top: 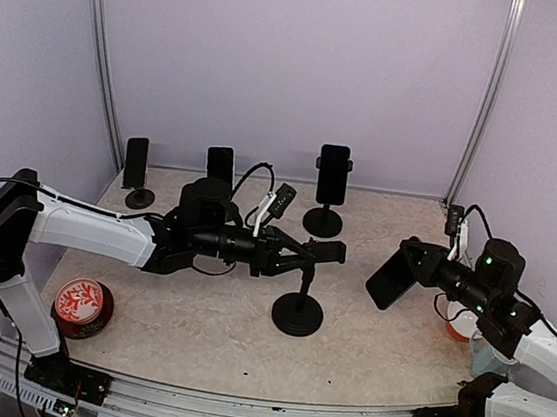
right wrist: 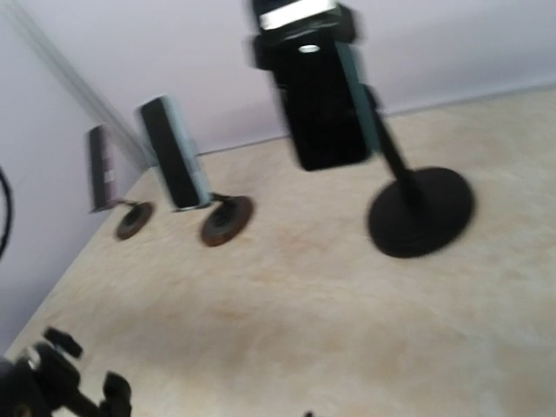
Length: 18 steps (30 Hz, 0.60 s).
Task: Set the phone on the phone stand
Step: Move the phone stand to the center of the board.
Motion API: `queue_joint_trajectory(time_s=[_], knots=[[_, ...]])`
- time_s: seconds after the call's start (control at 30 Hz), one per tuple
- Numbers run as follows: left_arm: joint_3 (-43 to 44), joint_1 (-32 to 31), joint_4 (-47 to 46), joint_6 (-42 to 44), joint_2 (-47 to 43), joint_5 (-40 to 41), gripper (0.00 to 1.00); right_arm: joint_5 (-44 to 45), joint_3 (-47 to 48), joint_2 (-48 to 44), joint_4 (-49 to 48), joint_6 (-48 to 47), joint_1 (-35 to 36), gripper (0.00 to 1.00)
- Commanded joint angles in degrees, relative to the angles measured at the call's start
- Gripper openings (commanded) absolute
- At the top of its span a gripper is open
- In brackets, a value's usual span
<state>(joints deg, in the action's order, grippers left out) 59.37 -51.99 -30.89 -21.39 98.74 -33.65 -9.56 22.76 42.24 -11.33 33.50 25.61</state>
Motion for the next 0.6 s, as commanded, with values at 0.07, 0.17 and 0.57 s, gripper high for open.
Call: queue_joint_trajectory(time_s=[0.07,0.17,0.57], knots=[[-6.39,-3.03,-6.03,3.66,-11.33,-1.71,0.00,-12.86,6.67,-1.46,-0.65,-5.02,-0.64,0.00],[-8.38,-5.74,-3.29,5.80,-15.23,-0.41,0.00,-18.96,7.77,-1.54,-2.03,-5.76,-0.64,0.00],[-19.45,-14.37,-0.39,7.12,-27.95,5.30,0.00,-36.54,9.21,-3.67,-13.66,-1.08,-0.19,0.00]])
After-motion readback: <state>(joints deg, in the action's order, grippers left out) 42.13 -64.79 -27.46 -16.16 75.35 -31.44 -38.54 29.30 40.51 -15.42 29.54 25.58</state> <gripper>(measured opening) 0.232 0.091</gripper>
